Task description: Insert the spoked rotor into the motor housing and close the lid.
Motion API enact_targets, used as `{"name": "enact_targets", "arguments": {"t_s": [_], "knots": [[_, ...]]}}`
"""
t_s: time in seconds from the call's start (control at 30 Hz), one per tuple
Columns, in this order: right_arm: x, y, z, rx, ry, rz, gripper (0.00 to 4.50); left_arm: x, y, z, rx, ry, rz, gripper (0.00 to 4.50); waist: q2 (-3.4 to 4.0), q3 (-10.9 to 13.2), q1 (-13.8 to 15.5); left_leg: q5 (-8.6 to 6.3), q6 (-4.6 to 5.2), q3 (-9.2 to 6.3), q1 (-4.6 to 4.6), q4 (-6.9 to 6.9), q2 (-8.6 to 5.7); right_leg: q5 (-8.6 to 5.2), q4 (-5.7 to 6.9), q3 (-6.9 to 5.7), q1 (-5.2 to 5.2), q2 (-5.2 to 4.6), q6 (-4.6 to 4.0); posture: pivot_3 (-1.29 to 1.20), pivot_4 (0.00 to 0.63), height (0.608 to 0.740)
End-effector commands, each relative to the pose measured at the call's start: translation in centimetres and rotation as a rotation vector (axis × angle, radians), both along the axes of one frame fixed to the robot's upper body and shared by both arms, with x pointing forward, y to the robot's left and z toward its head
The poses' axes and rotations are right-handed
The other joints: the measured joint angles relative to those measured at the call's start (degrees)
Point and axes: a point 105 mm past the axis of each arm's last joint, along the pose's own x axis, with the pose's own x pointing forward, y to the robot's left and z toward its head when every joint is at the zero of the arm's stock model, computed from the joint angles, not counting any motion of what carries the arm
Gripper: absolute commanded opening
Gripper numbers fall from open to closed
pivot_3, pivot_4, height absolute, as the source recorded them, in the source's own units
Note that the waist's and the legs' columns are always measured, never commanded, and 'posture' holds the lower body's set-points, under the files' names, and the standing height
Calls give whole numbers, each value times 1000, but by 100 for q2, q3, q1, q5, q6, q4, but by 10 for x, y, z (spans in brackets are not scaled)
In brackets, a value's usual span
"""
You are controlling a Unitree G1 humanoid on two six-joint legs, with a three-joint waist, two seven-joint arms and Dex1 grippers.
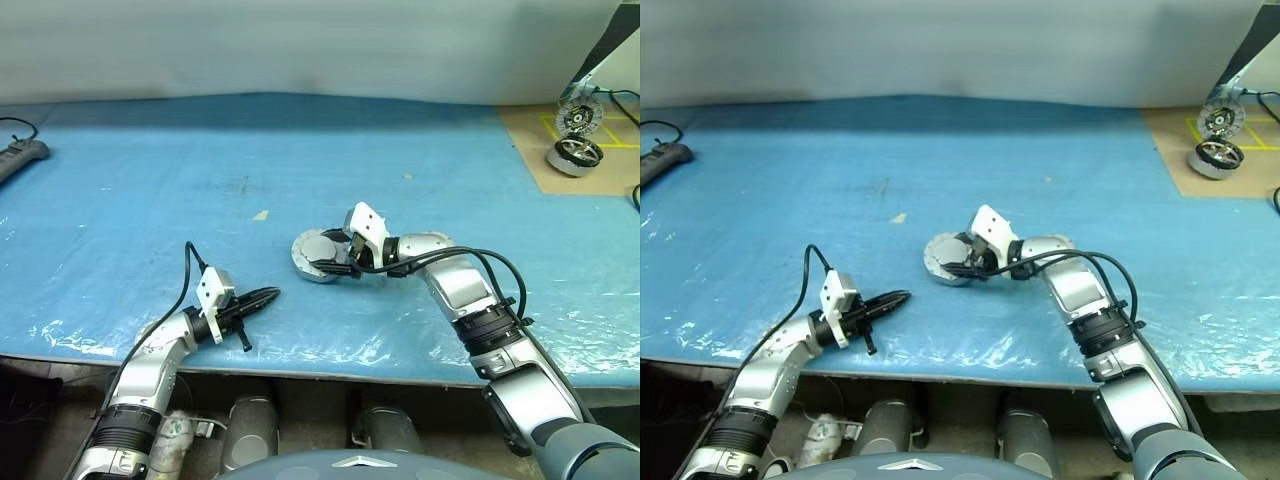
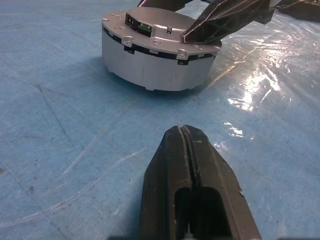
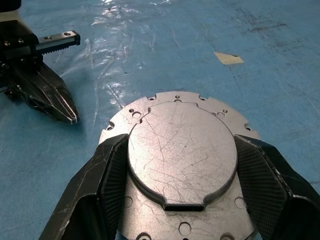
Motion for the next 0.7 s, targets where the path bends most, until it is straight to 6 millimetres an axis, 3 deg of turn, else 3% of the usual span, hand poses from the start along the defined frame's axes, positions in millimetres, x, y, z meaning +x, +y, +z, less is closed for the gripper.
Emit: {"name": "enact_targets", "arguments": {"t_s": [0.03,0.33,0.5,0.7], "knots": [[1,0,1,6,-15,4,2942,-4,-1,1,5,-10,-11,0,0,0,-1,0,0,0,0,0,0,0,0,0,0,0,0,0,150,740],[0,-12,-10,-11,24,-11,2942,-6,-2,1,7,-8,-21,0,0,0,0,0,0,0,4,1,0,0,1,0,4,0,0,0,150,740],[5,-16,8,87,89,-28,2942,-9,-4,1,0,2,-28,0,0,0,10,0,0,0,3,2,-1,0,0,0,5,0,0,0,150,740],[8,-11,25,66,0,-5,2942,-7,-2,2,-2,-4,-17,0,0,0,7,0,0,0,3,2,1,0,1,0,4,0,0,0,150,740]]}}
